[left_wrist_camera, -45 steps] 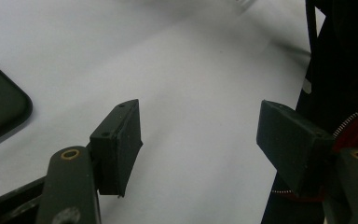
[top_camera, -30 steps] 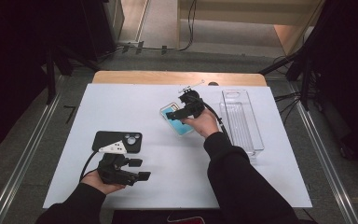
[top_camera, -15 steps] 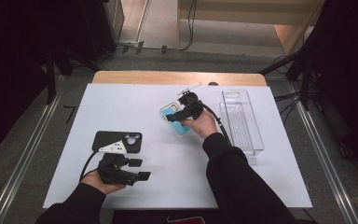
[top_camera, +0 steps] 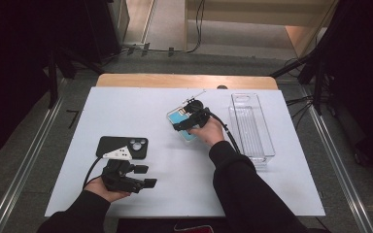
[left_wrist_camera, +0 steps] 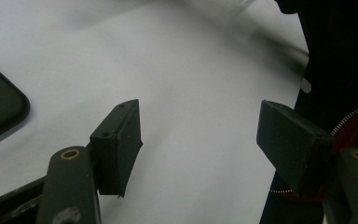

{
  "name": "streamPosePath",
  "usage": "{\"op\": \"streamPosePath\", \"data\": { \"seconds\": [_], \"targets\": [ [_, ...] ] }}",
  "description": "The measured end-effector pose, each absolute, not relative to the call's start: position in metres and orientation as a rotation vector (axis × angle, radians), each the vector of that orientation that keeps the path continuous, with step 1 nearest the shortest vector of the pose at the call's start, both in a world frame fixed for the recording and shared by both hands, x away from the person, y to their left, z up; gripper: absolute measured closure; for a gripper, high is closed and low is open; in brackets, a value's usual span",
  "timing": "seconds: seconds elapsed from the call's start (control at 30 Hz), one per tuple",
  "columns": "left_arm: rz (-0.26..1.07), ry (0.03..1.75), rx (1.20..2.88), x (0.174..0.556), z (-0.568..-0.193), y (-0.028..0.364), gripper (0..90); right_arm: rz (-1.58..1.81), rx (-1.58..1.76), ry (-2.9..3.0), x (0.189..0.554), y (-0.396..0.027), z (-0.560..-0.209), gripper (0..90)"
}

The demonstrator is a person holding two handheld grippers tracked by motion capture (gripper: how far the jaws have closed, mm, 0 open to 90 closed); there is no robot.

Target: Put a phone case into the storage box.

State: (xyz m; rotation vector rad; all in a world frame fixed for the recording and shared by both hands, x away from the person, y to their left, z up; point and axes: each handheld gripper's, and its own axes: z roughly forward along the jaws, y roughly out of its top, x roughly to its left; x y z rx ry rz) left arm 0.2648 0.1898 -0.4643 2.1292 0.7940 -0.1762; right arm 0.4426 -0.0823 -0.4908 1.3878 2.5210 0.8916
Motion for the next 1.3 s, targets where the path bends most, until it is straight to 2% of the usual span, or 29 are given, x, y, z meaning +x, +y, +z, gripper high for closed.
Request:
{"op": "streamPosePath", "data": {
  "seconds": [0.3,0.57,0.67,1.1,1.3],
  "targets": [
    [-0.177,0.793,2.129,0.265,-0.464,0.190,31.0,0.828,1.361,2.521,0.439,-0.080,-0.503,0.0],
    [-0.178,0.795,2.130,0.265,-0.464,0.189,31.0,0.768,1.274,2.471,0.431,-0.076,-0.506,6.7],
    [-0.180,0.798,2.128,0.265,-0.464,0.189,31.0,0.781,1.270,2.461,0.429,-0.077,-0.505,13.1],
    [-0.179,0.807,2.124,0.266,-0.464,0.190,31.0,0.818,1.278,2.460,0.430,-0.081,-0.504,14.8],
    [-0.175,0.809,2.122,0.266,-0.463,0.190,31.0,0.895,1.298,2.433,0.428,-0.087,-0.491,14.8]
  ]
}}
